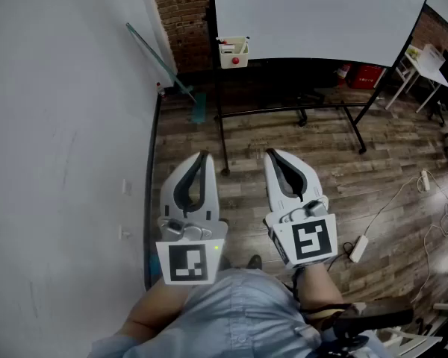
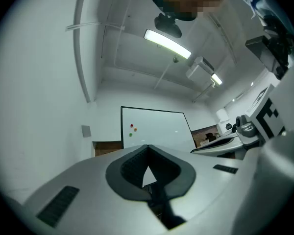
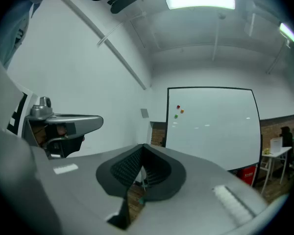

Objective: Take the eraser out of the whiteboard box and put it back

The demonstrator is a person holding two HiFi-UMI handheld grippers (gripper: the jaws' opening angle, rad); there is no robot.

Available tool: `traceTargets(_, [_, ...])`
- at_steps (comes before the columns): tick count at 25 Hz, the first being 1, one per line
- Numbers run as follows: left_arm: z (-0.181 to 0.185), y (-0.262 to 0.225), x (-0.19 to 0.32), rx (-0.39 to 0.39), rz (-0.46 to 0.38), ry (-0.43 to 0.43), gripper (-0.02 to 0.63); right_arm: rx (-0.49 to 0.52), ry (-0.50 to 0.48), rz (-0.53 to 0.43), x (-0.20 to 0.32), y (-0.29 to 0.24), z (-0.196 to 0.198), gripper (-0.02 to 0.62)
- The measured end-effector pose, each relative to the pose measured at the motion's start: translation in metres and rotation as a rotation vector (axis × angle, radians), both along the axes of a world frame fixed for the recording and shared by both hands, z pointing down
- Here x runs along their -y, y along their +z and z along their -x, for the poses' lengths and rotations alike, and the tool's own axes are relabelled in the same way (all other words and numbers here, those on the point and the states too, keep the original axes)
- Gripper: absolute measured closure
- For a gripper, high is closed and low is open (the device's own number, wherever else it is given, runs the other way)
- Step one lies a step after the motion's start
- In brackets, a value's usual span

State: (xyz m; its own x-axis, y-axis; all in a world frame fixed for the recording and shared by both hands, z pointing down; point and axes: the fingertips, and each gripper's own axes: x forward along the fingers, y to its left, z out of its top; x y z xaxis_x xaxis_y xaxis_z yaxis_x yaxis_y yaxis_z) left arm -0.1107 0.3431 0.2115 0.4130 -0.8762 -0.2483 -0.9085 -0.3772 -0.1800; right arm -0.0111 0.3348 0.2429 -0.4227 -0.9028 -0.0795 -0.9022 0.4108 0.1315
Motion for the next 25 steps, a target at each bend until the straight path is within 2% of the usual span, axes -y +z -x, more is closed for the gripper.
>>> traceTargets(10, [-0.008, 0.000, -0.001, -0.005, -0.001, 0.003, 0.601, 0.006, 0.001, 0.006, -0.001, 0.002, -0.008, 0.595])
traceTargets(15, [-0.013, 0.003, 0.001, 0.003, 0.004, 0.002, 0.601, 0.044, -0.022, 0.011, 0.000, 0.003, -0.011, 0.594])
traceTargets(25, [-0.038, 0.003, 0.000, 0.006, 0.002, -0.011, 0.601, 0.048, -0.031, 0.020, 0.001, 0.005, -0.038, 0.594])
